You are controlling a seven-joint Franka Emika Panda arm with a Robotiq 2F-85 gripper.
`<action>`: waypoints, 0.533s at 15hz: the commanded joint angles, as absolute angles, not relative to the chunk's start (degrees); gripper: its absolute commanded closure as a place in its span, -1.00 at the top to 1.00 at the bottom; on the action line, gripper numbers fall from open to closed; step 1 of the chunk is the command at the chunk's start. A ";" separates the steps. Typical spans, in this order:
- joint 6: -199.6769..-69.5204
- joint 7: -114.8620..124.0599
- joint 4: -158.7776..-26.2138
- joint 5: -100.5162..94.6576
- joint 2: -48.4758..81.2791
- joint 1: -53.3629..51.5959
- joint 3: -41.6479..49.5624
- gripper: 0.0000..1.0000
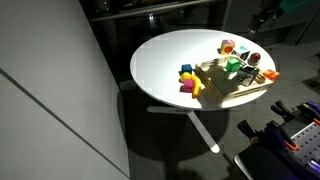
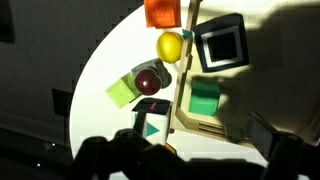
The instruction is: Put the green block on the tray
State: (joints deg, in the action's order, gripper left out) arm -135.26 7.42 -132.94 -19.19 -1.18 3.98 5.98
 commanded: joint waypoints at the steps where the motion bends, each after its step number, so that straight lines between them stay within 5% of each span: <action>1: -127.45 1.06 -134.78 -15.62 -7.16 4.21 5.38 1.00; 8: -112.10 -8.85 -135.77 -11.46 -16.72 4.04 5.84 1.00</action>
